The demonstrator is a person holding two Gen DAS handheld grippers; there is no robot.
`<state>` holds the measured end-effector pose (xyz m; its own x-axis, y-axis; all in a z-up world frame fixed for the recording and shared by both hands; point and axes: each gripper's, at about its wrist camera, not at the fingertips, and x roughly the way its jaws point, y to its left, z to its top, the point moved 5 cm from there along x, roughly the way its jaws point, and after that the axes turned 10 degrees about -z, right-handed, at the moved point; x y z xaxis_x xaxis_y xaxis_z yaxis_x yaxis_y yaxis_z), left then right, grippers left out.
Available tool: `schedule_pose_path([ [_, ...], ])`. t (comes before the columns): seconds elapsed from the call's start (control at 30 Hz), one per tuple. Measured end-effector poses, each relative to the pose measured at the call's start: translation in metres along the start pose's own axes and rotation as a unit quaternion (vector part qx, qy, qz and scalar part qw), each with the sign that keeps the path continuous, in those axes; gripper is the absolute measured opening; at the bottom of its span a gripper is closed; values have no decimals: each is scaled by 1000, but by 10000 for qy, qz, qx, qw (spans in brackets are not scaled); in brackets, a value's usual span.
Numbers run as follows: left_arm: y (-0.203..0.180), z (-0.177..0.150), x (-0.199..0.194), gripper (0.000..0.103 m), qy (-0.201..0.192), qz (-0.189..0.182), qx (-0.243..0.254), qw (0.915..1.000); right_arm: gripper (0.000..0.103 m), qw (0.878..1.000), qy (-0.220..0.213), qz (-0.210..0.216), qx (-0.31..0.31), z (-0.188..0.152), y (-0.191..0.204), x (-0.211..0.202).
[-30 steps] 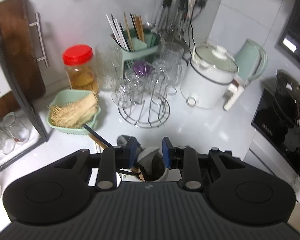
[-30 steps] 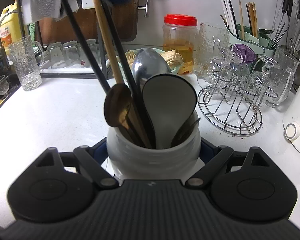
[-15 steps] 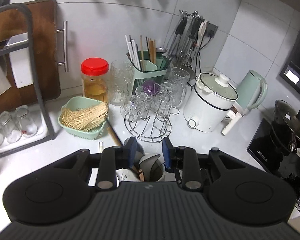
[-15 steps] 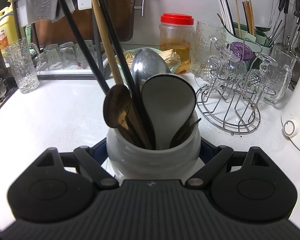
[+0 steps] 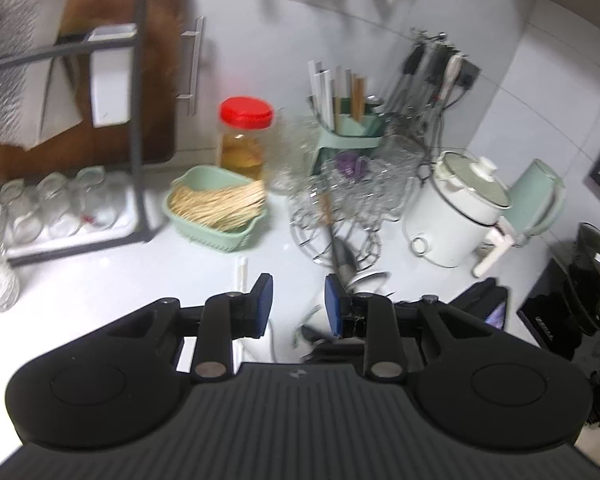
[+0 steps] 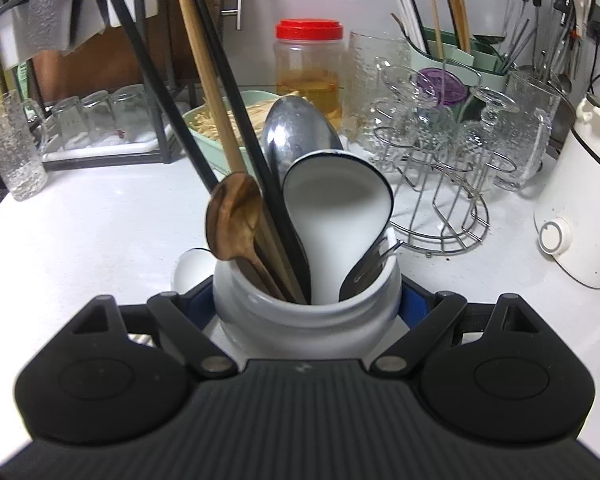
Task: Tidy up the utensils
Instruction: 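Withdraw the left gripper and move it down to the white ceramic spoon, then close the left gripper around the white ceramic spoon's bowl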
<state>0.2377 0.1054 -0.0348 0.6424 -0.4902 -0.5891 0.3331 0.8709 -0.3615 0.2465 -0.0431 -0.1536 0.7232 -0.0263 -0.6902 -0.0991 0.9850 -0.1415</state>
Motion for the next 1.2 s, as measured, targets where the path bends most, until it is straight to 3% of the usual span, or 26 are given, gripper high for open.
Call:
schedule_pose_path([
  [0.37,62,-41,40,32,411,382,-633,9964,91,9998,129,-116,97,-5,-24,-2],
  [0.6,85,-57,78,32,708,161,-970,9926,91,9995,216,-190,135,-9,-37,-4],
  [0.7,90,-62,96,44,840,125,-1097,9903,91,9994,240,-195,138,-10,-38,-5],
  [1.03,87,-65,156,56,1025,283,-817,9910,91,9995,252,-170,132,-9,-37,-4],
  [1.2,78,-58,173,58,926,620,-585,9921,91,9996,247,-86,79,-9,-38,-5],
])
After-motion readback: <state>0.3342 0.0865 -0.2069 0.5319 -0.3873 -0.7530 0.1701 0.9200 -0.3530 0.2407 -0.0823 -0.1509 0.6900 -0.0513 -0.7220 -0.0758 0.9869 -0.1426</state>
